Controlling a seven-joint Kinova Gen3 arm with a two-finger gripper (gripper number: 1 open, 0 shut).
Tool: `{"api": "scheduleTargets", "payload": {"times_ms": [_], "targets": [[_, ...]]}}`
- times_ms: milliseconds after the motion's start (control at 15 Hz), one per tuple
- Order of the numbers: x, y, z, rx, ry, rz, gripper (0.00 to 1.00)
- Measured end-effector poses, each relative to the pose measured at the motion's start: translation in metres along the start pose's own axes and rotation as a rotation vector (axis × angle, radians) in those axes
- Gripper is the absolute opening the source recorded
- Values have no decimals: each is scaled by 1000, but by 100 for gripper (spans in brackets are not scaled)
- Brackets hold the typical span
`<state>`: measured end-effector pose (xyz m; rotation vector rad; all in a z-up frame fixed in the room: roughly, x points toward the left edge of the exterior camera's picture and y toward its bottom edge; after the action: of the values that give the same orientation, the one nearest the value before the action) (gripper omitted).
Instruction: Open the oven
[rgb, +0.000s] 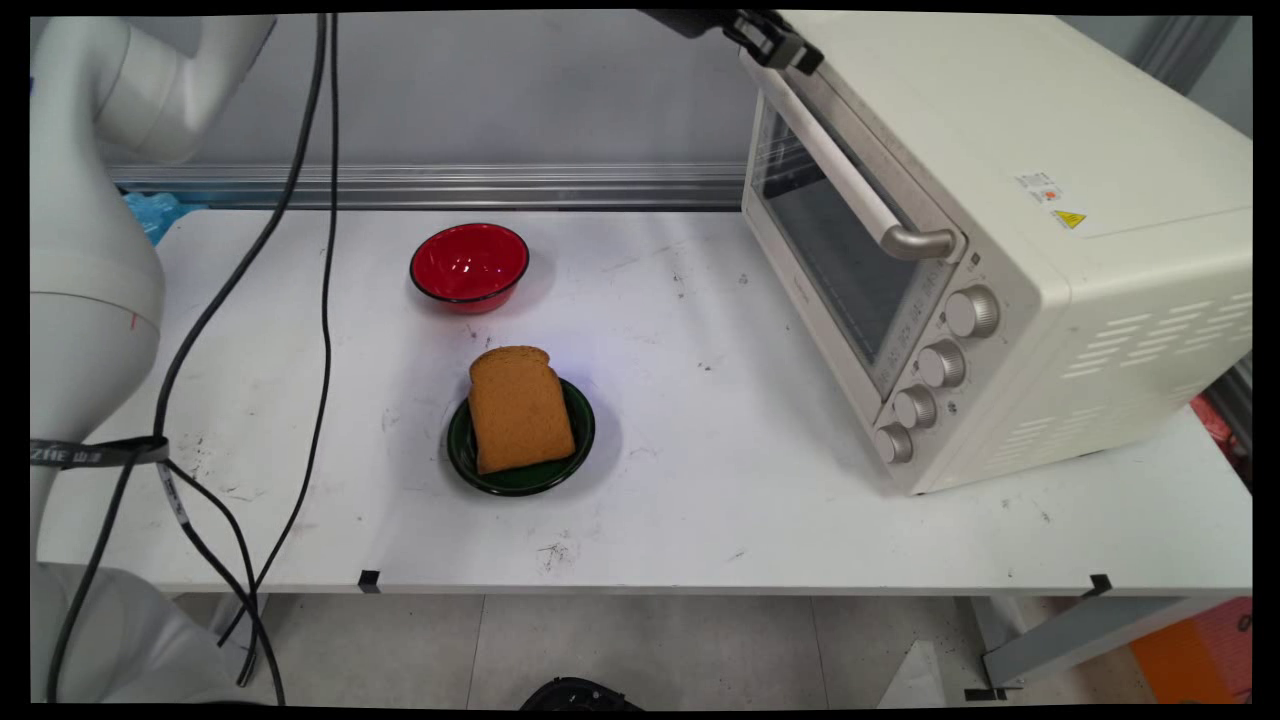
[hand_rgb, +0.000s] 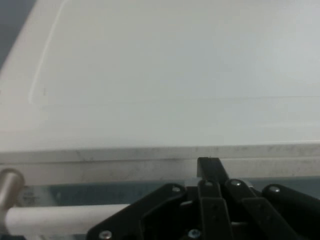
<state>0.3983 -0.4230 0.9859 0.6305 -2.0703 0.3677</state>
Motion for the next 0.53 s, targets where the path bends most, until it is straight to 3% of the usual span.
{"api": "scheduleTargets", "payload": {"times_ms": [533], "targets": [[-5, 1, 21, -17, -18, 13, 0]]}}
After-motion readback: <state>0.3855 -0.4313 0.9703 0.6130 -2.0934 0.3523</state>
